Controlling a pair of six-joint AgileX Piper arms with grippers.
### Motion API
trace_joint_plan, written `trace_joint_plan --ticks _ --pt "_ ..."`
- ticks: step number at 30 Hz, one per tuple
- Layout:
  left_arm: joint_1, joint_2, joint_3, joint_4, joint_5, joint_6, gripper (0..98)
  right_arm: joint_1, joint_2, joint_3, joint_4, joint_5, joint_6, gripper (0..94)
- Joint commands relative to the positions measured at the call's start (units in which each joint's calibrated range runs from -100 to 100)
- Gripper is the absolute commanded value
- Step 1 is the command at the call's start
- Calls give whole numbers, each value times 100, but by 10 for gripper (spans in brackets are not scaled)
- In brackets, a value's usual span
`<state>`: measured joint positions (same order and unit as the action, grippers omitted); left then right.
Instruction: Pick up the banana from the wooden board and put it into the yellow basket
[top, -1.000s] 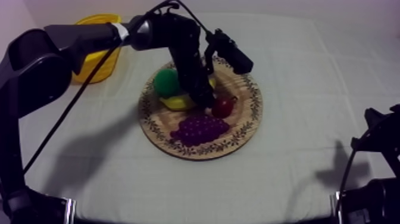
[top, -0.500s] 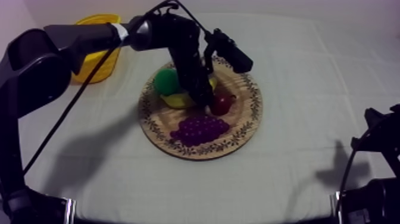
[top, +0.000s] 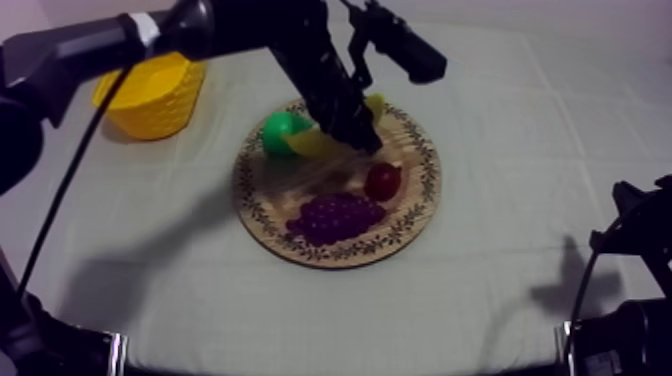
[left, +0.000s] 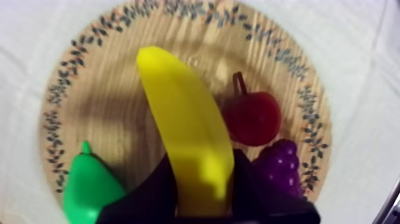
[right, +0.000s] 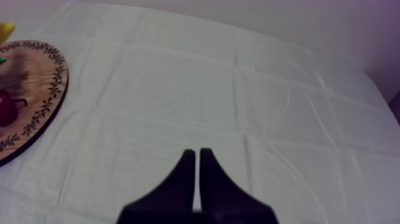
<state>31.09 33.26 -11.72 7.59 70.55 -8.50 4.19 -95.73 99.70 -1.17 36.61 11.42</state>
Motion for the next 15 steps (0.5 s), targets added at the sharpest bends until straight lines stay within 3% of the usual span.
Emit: trace_joint_plan --ticks 1,8,15 --pt "-33 -385 14 -13 2 21 151 2 -2 -3 2 0 -2 2" --pt "-364 -1247 29 -75 161 64 150 2 -2 -3 2 0 -2 2" --pt "-993 -1825 -258 -240 467 106 149 2 -2 -3 2 0 -2 2"
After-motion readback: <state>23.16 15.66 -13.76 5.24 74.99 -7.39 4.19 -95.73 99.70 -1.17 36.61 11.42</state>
